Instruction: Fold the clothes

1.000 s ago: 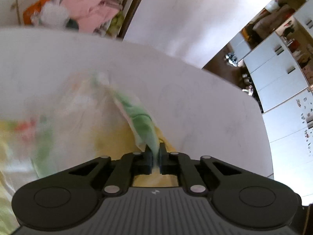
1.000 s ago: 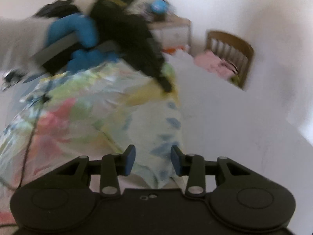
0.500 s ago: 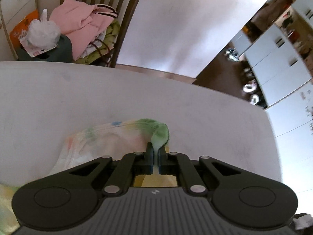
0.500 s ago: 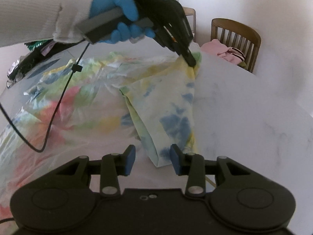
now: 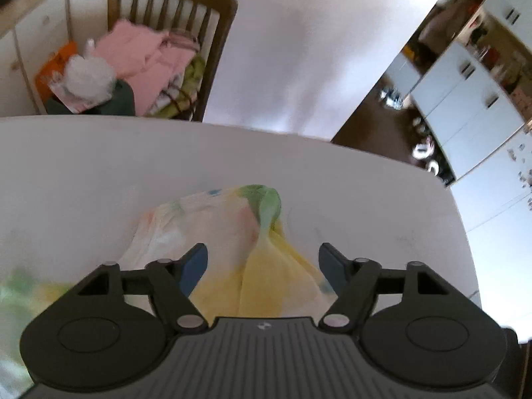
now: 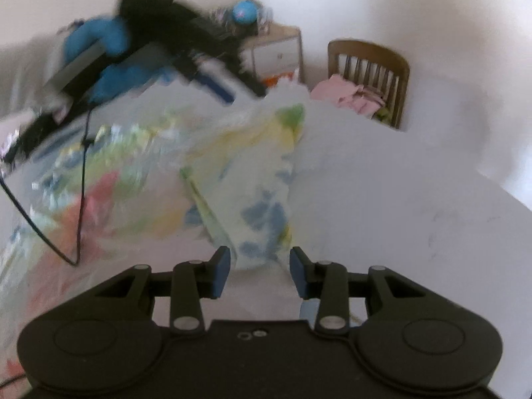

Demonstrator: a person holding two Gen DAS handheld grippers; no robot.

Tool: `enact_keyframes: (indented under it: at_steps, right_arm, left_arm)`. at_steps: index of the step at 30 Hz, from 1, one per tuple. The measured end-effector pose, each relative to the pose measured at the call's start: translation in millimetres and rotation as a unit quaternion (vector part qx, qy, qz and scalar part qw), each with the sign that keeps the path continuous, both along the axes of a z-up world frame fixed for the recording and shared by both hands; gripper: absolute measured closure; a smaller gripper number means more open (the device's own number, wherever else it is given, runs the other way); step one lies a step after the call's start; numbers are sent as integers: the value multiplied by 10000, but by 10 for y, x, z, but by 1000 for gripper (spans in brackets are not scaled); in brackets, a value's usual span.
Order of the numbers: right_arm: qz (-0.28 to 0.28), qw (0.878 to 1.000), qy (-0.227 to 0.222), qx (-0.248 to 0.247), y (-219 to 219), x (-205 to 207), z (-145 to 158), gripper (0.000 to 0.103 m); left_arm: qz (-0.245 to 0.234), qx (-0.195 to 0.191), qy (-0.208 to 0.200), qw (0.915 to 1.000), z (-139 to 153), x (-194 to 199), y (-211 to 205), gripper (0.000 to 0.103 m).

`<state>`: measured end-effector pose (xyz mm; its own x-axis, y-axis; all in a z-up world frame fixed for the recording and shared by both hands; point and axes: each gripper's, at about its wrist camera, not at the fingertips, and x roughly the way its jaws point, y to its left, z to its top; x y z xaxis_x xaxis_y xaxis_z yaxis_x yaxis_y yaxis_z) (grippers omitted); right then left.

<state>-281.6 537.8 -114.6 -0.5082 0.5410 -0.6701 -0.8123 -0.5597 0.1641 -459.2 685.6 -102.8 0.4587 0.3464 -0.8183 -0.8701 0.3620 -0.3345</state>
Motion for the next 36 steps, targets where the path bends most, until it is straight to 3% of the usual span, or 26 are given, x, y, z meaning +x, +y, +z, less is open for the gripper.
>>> enact_keyframes:
  at_steps: [2, 3, 4, 7, 12, 17, 21, 25, 30, 36]
  right_arm:
    - [-74, 9999, 91, 6, 81, -44, 33, 0]
    - [-103, 9999, 77, 36, 122, -82, 45, 0]
    - [-129, 9999, 56, 54, 165, -123, 51, 0]
    - [-117, 9999, -79, -87, 238, -245, -21, 0]
    - [-15, 9990, -243, -388, 199, -368, -186, 0]
    - [51, 9991, -249, -348, 153, -351, -106, 0]
    - [-158, 9998, -137, 39, 518, -404, 160, 0]
    - [-321, 9989, -296, 166, 1065, -679, 186, 0]
    - [-361, 9991, -231, -78, 1581, -928, 84, 0]
    - [-451, 9975, -388, -385, 1905, -1117, -114, 0]
  left_arm:
    - [-193, 35, -121, 9997, 16, 42, -232, 42]
    - [-310, 42, -107, 9995, -5, 88, -336, 63]
    - [-394, 55, 9, 9992, -52, 140, -414, 77]
    - [-277, 50, 296, 9992, -233, 194, -563, 84]
    - [12, -21, 584, 9983, -449, 102, -662, 88]
    - [227, -1, 664, 9975, -453, 9, -769, 91]
    - [419, 180, 692, 9966, -261, -136, -1030, 91]
    - [821, 325, 574, 9944, -22, -465, -1425, 91]
    - [1598, 95, 649, 9850, 5, -1128, -1942, 91]
    - [2385, -419, 783, 9671, -230, -1745, -2494, 91]
